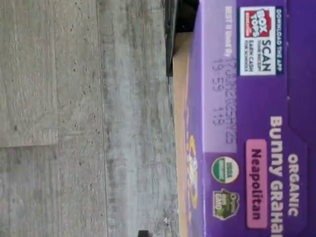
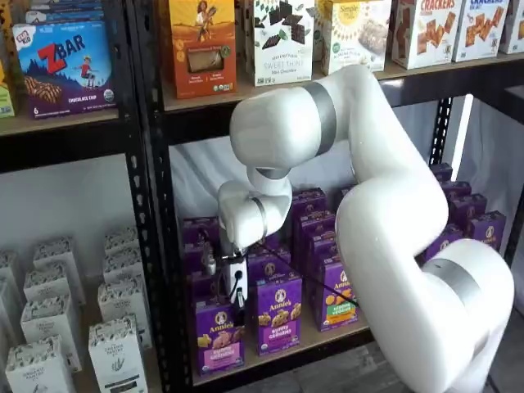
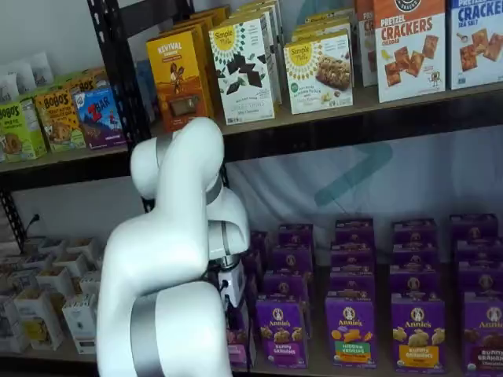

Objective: Pick up the purple box with a pink patch in the middle, on the bottom shelf, the first box from the left

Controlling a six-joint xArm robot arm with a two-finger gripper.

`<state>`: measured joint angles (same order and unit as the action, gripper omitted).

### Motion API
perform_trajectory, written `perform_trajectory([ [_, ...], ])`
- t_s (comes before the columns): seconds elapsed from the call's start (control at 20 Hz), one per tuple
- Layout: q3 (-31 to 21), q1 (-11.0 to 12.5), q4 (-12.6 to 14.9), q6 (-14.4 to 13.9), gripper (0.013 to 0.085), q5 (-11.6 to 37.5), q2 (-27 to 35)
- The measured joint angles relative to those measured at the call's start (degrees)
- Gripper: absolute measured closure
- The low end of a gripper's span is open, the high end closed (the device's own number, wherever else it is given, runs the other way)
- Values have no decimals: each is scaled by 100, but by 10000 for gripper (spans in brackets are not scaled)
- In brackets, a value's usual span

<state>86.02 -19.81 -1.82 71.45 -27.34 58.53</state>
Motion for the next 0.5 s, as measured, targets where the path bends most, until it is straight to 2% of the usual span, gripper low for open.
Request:
perform_trajectory([
  [0.15,26,-2,-3,0,330,-19,14],
  [0.2,29,-3,-2,-1,370,-17,16],
  [0.5,-2,4,19,-13,370,30,9],
])
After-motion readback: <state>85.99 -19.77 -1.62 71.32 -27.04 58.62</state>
